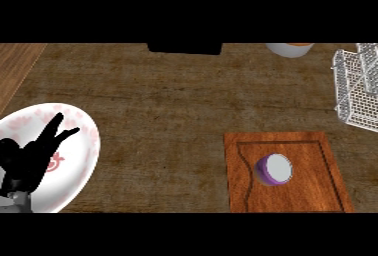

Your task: Pick the squash from the cutting board and place it in the tiered basket

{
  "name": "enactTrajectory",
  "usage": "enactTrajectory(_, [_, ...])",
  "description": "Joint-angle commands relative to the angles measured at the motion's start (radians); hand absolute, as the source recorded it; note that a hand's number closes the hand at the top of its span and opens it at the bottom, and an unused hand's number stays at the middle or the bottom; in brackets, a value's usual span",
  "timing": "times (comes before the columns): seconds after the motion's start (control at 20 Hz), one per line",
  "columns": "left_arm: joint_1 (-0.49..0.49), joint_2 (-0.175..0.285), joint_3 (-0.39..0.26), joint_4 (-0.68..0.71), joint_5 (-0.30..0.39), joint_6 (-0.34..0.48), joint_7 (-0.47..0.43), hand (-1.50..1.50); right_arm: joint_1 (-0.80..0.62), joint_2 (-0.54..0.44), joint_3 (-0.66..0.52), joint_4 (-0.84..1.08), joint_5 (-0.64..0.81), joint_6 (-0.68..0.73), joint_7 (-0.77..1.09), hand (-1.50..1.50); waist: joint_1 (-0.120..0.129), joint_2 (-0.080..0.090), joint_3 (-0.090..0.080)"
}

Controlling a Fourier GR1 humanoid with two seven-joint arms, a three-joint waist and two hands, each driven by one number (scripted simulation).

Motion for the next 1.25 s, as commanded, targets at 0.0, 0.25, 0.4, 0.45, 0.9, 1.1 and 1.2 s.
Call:
enactTrajectory(0.0, [0.003, -0.006, 0.007, 0.06, -0.009, -0.001, -0.011, 0.0, 0.012, -0.015, -0.056, -0.017, -0.054, -0.035, -0.047, -1.5, -0.011, 0.007, -0.003])
enactTrajectory(0.25, [0.002, 0.006, 0.015, 0.043, 0.002, -0.009, 0.028, 0.0, -0.063, -0.065, -0.159, -0.061, -0.149, -0.103, -0.007, -1.5, -0.018, 0.002, -0.004])
enactTrajectory(0.4, [0.041, -0.004, 0.008, 0.006, -0.003, 0.002, 0.037, 0.0, -0.072, -0.131, -0.208, -0.055, -0.191, -0.096, 0.022, -1.5, -0.022, -0.003, -0.003])
enactTrajectory(0.45, [0.018, -0.026, -0.008, 0.048, -0.021, 0.009, 0.007, 0.0, -0.098, -0.138, -0.228, -0.042, -0.209, -0.068, 0.08, -1.5, -0.032, -0.002, -0.005])
enactTrajectory(0.9, [0.068, -0.007, 0.03, 0.004, -0.005, 0.013, 0.027, 0.0, 0.034, -0.307, -0.518, 0.006, -0.503, 0.003, -0.086, -1.5, -0.066, -0.013, 0.0])
enactTrajectory(1.1, [0.06, 0.009, 0.053, 0.03, 0.015, -0.011, 0.032, 0.0, 0.138, -0.383, -0.61, 0.029, -0.605, 0.129, -0.199, -1.5, -0.082, -0.017, -0.002])
enactTrajectory(1.2, [0.103, -0.019, 0.04, 0.027, -0.006, 0.006, -0.01, 0.0, 0.23, -0.417, -0.636, 0.05, -0.638, 0.213, -0.284, -1.5, -0.088, -0.02, -0.003])
